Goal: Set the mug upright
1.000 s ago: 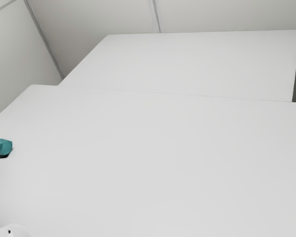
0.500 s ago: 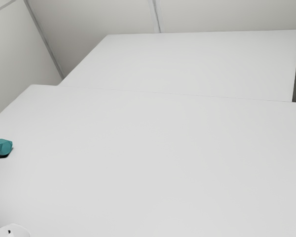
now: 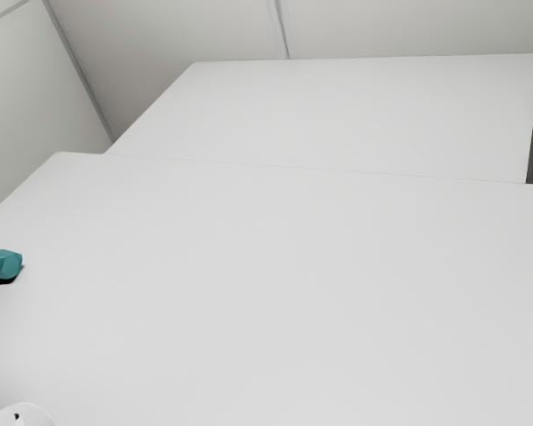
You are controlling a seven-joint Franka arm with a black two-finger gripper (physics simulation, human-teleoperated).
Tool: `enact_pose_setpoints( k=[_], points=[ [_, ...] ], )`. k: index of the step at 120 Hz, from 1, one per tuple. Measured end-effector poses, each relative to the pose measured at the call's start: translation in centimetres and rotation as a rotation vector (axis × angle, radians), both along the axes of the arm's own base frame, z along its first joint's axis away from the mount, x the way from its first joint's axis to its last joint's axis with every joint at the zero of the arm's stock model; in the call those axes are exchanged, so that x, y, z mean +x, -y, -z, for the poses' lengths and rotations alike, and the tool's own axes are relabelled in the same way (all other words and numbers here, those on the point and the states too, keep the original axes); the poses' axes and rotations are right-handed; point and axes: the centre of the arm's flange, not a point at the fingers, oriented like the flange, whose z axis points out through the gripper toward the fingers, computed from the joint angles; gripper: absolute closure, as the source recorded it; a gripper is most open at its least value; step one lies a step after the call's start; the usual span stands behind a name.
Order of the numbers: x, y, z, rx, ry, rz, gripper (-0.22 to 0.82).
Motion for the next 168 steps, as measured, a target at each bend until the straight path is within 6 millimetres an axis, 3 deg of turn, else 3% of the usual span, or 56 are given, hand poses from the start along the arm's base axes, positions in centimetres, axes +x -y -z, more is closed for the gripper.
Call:
enact_pose_setpoints(
  k=[36, 123, 153, 168],
  points=[
    [0.0, 0.2, 0.2, -0.024, 0.007, -0.006, 0.06],
    [0.5, 0.5, 0.2, -0.054, 0.015, -0.016, 0.59],
    [2.0, 1.1, -0.3, -0.060, 0.051, -0.006, 0.69],
    [3.6, 2.0, -1.6, -0.065, 0.089, 0.013, 0.74]
  ],
)
